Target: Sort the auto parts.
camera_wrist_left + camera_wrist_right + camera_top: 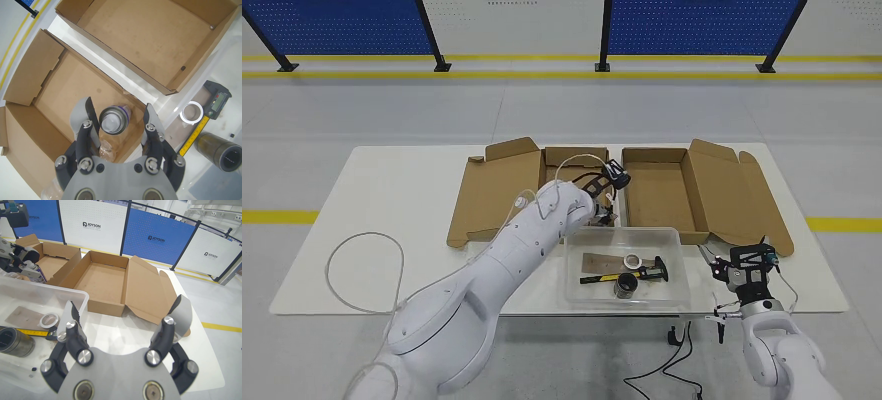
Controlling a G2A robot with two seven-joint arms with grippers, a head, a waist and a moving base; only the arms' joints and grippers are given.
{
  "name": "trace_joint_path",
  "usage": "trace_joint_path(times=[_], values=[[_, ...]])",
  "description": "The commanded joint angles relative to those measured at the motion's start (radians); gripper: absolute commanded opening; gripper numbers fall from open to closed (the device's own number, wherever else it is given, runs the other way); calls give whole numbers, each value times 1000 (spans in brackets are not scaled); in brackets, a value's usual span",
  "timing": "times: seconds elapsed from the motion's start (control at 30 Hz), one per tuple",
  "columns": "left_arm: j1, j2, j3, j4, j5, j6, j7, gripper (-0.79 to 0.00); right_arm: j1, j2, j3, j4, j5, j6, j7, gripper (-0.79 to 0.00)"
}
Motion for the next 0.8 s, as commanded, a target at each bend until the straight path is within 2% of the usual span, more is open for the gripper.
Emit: trace_joint_path(times=[0.0,0.23,0.4,0.57,0.77], values=[[-6,-4,-2,2,2,-4,2,0,0,0,0,0,0,0,0,0],[-15,-1,-32,-60,-6,-28,14,0,0,0,0,0,0,0,0,0],[20,32,-90,-192,-42,-77,-35,0,0,0,0,0,0,0,0,0],[118,93,-163,-443,-24,-89,-182,0,0,0,0,0,0,0,0,0],[341,174,-280,-817,-27,-96,-403,-12,0,0,0,0,0,0,0,0]])
